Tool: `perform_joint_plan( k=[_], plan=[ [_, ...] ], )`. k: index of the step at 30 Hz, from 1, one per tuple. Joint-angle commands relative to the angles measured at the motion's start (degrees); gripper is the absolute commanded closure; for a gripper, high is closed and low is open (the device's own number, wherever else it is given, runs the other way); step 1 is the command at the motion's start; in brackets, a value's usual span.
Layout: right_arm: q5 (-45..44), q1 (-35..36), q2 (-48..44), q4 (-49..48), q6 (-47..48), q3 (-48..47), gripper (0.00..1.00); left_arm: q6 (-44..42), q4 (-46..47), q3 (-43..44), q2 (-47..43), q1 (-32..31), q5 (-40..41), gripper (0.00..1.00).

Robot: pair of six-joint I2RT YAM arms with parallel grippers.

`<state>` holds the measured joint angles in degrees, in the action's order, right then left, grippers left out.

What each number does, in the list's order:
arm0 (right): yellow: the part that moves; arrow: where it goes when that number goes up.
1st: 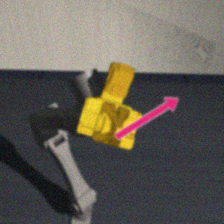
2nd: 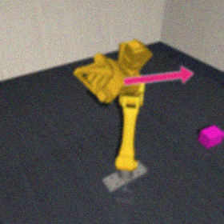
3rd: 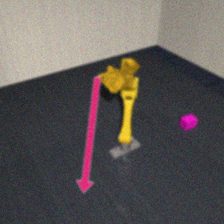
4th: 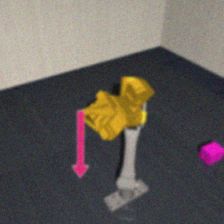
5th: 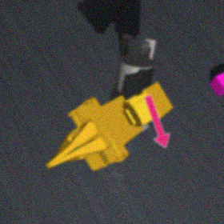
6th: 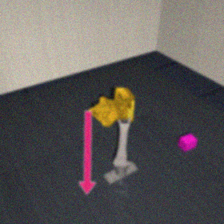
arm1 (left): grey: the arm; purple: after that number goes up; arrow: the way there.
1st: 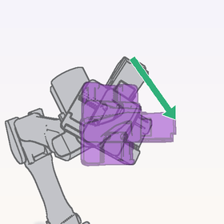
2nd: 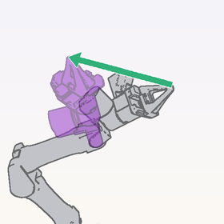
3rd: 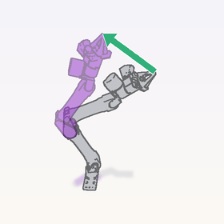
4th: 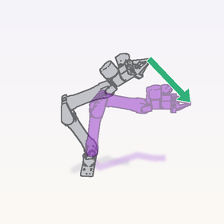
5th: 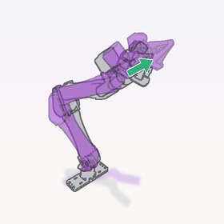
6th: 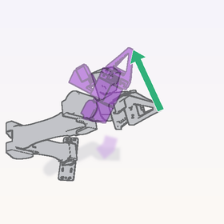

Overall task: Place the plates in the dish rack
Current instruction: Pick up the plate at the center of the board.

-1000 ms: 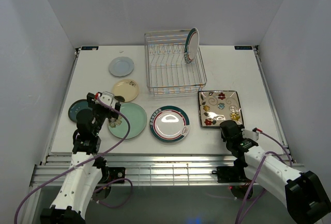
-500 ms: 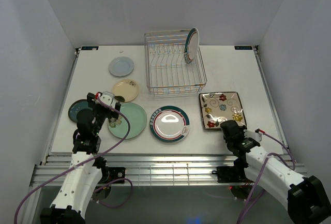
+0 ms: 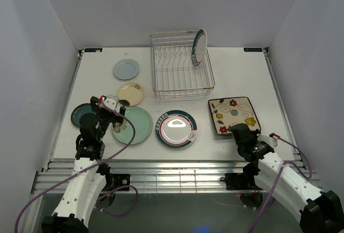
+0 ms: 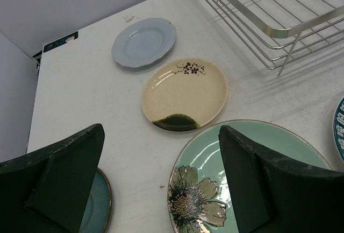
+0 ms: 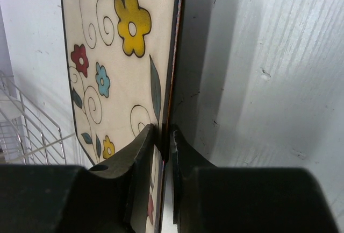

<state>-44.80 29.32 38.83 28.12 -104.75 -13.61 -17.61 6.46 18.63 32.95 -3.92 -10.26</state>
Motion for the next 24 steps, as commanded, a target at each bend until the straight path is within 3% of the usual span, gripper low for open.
perform_joint_plan(
  k=[1,24],
  plan=[
    [-5.9,0.0,-1.5,6.9,1.5,-2.0,0.92,-0.4,0.4,1.1,-0.1,-0.2,0.0,0.02],
    [-5.7,0.0,-5.9,0.0,13.8,-6.2,0.92,-0.5,0.0,1.2,-1.0,-0.2,-0.1,0.02]
  ],
)
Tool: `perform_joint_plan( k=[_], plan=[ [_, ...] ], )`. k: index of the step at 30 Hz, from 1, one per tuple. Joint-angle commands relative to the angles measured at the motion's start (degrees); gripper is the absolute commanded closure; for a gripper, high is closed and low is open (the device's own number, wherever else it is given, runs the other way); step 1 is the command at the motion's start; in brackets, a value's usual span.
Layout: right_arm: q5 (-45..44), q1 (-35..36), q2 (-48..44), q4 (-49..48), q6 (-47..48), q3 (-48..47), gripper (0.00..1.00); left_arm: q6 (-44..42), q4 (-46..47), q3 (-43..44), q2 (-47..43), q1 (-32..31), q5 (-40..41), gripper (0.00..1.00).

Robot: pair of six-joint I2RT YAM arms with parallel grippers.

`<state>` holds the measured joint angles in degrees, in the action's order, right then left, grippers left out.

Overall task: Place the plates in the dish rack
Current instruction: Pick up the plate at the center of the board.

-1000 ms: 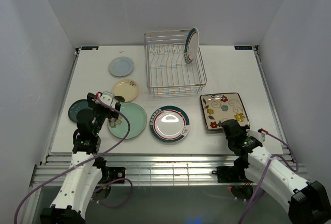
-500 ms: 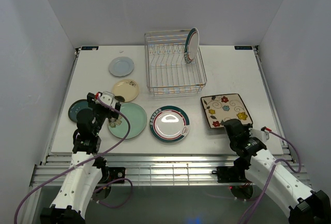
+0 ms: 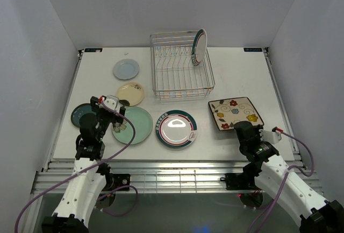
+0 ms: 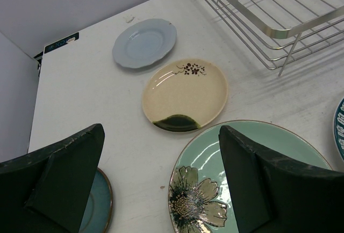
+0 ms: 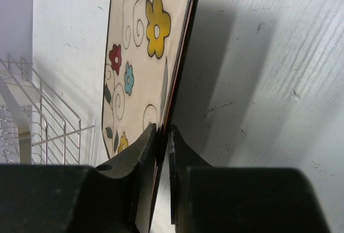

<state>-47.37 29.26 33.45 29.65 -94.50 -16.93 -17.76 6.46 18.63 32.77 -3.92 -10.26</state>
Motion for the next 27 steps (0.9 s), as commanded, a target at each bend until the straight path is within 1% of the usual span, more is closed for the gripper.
perform_joint_plan(
  k=[1,8,11,12,14,15,16,18,19,27],
  plan=[
    [-3.2,0.1,-0.6,-2.3,4.9,-3.1,0.92,-0.3,0.0,1.1,-0.8,-0.2,-0.1,0.02],
    [-3.1,0.1,-1.2,-2.8,6.2,-5.0,0.92,-0.3,-0.1,1.2,-0.9,-0.2,-0.4,0.02],
    [-3.0,0.1,-1.5,-2.8,6.5,-5.2,0.92,-1.1,-2.2,1.8,-1.2,-0.2,-2.9,0.02],
    [-2.9,0.1,-1.5,-2.9,6.5,-5.2,0.92,-1.4,-3.0,2.1,-1.5,-0.2,-6.4,0.02],
    [-2.6,0.1,-1.5,-2.8,6.7,-5.5,0.92,-2.0,-5.7,3.1,-2.5,-0.2,-10.7,0.02],
    [-2.6,0.1,-1.2,-2.8,6.7,-5.6,0.92,-2.9,-6.1,3.4,-2.9,-0.2,-15.1,0.02],
    [-2.5,0.1,-0.9,-2.8,6.8,-5.7,0.92,-3.2,-9.0,3.9,-3.1,-0.2,-17.1,0.02],
    [-2.5,0.1,-0.5,-2.8,7.2,-6.5,0.92,-4.9,-10.6,5.4,-3.4,-0.2,-21.1,0.02],
    [-2.5,0.1,-0.1,-2.8,7.3,-6.9,0.92,-5.3,-11.9,5.8,-3.3,-0.2,-24.8,0.02],
    [-2.1,0.1,0.7,-2.8,8.0,-8.1,0.92,-9.7,-16.6,12.5,0.9,-0.2,-38.1,0.02]
  ],
)
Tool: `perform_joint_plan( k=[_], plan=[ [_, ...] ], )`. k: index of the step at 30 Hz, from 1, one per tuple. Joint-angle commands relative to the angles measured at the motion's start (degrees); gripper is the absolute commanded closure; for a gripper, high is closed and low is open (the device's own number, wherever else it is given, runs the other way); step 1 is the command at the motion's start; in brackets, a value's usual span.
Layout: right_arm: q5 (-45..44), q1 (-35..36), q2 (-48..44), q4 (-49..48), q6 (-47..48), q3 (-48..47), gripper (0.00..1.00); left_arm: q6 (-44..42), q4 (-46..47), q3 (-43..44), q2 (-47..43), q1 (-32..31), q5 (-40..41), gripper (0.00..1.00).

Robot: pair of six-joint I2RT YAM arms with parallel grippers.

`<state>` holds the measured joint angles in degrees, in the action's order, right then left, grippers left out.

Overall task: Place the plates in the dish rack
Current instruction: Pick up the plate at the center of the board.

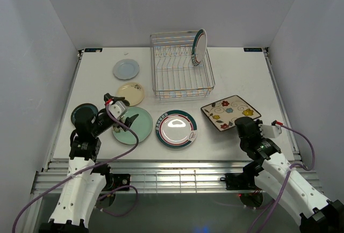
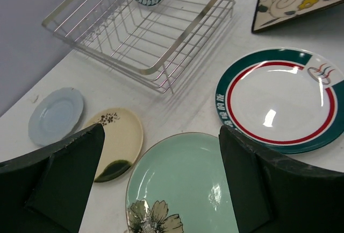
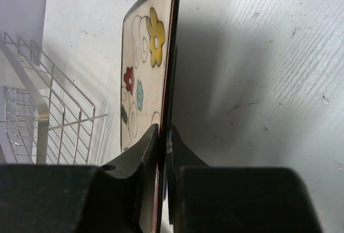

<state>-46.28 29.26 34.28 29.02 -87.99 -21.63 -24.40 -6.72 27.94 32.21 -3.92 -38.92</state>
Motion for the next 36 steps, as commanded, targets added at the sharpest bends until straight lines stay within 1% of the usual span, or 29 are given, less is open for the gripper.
perform_joint_plan(
  k=[1,2,6,7,8,10,11,12,13,14,15,16,17,19,23,25,26,27,29,31,34,36],
  plan=[
    [-3.2,0.1,0.1,-2.2,1.3,-3.4,0.92,-4.3,-5.6,4.7,2.8,-0.2,-11.6,0.02],
    [-3.2,0.1,0.1,-2.2,1.2,-3.4,0.92,-6.4,-6.5,5.4,3.5,-0.2,-15.6,0.02],
    [-2.9,0.1,0.7,-2.3,1.3,-3.9,0.92,-7.0,-6.9,8.0,7.2,-0.8,-22.3,0.02],
    [-2.7,0.1,0.7,-2.3,1.4,-4.0,0.92,-6.9,-6.9,8.6,8.3,-1.3,-22.7,0.02],
    [-2.7,0.1,0.9,-2.4,1.5,-4.2,0.92,-6.7,-6.9,10.0,10.7,-3.2,-22.6,0.02],
    [-2.4,0.1,1.1,-2.5,1.5,-4.3,0.92,-6.6,-6.8,11.2,13.0,-6.0,-19.2,0.02],
    [-2.2,0.1,1.3,-2.6,1.8,-4.5,0.92,-6.8,-6.6,12.0,15.2,-9.6,-17.4,0.02],
    [-2.2,0.1,1.7,-2.6,1.9,-4.7,0.92,-6.9,-6.4,12.0,16.2,-11.4,-13.1,0.02],
    [-1.9,0.1,2.0,-2.6,1.9,-4.8,0.92,-6.9,-5.2,12.0,17.2,-13.5,-11.0,0.02],
    [-1.9,0.1,2.4,-2.6,2.1,-5.1,0.92,-6.9,-4.3,11.8,18.1,-17.1,-9.0,0.02],
    [-1.8,0.2,3.1,-2.6,2.2,-5.4,0.92,-6.8,-3.6,11.4,19.7,-19.0,-7.1,0.02],
    [-1.5,0.1,3.4,-2.6,2.1,-5.5,0.92,-6.7,-2.2,11.3,20.4,-20.9,-3.0,0.02],
    [-1.4,0.1,3.7,-2.7,2.1,-5.6,0.92,-6.5,-1.2,11.1,21.0,-24.1,-1.0,0.02],
    [-0.7,0.1,4.6,-3.0,2.2,-6.1,0.92,-6.2,2.0,10.5,22.4,-26.4,3.3,0.02],
    [0.1,0.1,5.4,-3.1,3.0,-7.1,0.92,-7.1,5.0,11.0,25.9,-31.1,7.6,0.02],
    [0.6,0.1,5.6,-3.1,3.2,-7.7,0.92,-9.0,6.2,12.1,28.7,-33.9,10.6,0.02],
    [0.8,0.1,5.5,-3.1,3.2,-7.7,0.92,-9.5,6.7,12.3,29.7,-34.8,11.7,0.02],
    [1.0,0.1,5.4,-3.2,3.0,-7.7,0.92,-10.0,9.2,12.7,30.8,-35.7,12.5,0.02],
    [1.3,0.1,5.1,-3.1,3.1,-8.0,0.92,-11.6,10.3,14.1,34.4,-38.3,14.0,0.02],
    [1.5,0.1,5.0,-3.1,3.3,-8.6,0.92,-11.6,11.4,16.1,38.0,-40.4,14.7,0.02],
    [1.8,0.1,5.4,-3.0,4.0,-9.2,0.92,-11.0,14.1,17.6,41.1,-42.2,14.3,0.02],
    [2.0,0.1,5.7,-2.9,4.0,-9.8,0.92,-12.3,15.2,18.4,44.1,-43.3,14.4,0.02]
  ],
)
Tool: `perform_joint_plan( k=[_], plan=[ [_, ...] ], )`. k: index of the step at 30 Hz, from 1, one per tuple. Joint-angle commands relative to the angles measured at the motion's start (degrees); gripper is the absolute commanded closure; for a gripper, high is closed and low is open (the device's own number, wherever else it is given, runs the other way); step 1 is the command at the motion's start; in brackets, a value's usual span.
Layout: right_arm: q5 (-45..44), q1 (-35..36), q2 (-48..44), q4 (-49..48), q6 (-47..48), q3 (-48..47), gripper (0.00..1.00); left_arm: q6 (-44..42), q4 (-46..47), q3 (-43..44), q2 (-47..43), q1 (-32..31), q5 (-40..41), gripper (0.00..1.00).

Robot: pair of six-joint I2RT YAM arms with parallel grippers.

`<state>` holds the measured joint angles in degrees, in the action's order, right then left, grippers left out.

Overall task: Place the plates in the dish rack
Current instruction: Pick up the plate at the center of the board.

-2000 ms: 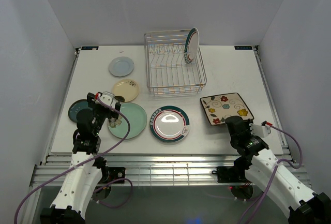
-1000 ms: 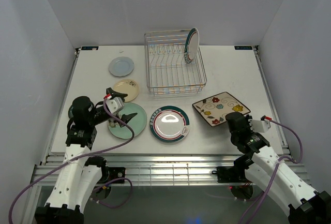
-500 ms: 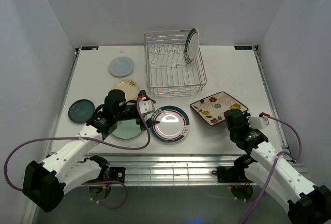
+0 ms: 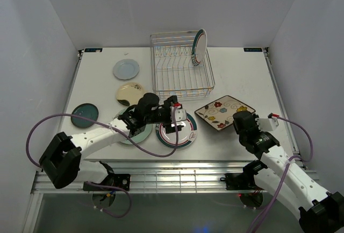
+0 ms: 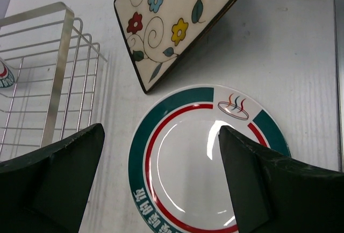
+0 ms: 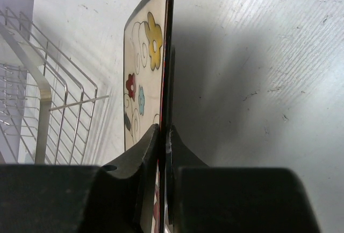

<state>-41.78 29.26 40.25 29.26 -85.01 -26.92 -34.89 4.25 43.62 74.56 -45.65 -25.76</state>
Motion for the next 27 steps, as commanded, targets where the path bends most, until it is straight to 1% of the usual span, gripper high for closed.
perform_joint_plan(
  k=[1,7,11,15,20,26,27],
  plan=[
    [-2.3,0.1,-0.1,-3.1,1.1,-4.7,0.92,-2.3,4.5,3.1,2.7,-2.6,1.3,0.02],
    [-0.9,0.2,2.1,-3.2,1.1,-5.8,0.92,-5.5,7.7,6.0,10.1,-5.5,2.4,0.02],
    [-0.8,0.1,3.1,-3.2,0.9,-6.1,0.92,-7.0,10.2,6.3,12.5,-6.8,-0.9,0.02],
    [-0.7,0.1,3.0,-3.3,0.9,-6.4,0.92,-7.9,11.7,8.0,15.9,-9.6,2.3,0.04],
    [-0.6,0.2,2.5,-3.2,1.3,-6.7,0.92,-8.6,12.0,11.0,20.5,-11.8,3.0,0.08],
    [-0.4,0.2,2.3,-3.3,1.7,-7.1,0.92,-7.6,12.9,14.9,25.7,-12.4,4.2,0.18],
    [-0.4,0.1,2.4,-3.2,2.0,-7.2,0.92,-7.8,13.7,14.8,26.3,-12.5,3.6,0.19]
  ],
)
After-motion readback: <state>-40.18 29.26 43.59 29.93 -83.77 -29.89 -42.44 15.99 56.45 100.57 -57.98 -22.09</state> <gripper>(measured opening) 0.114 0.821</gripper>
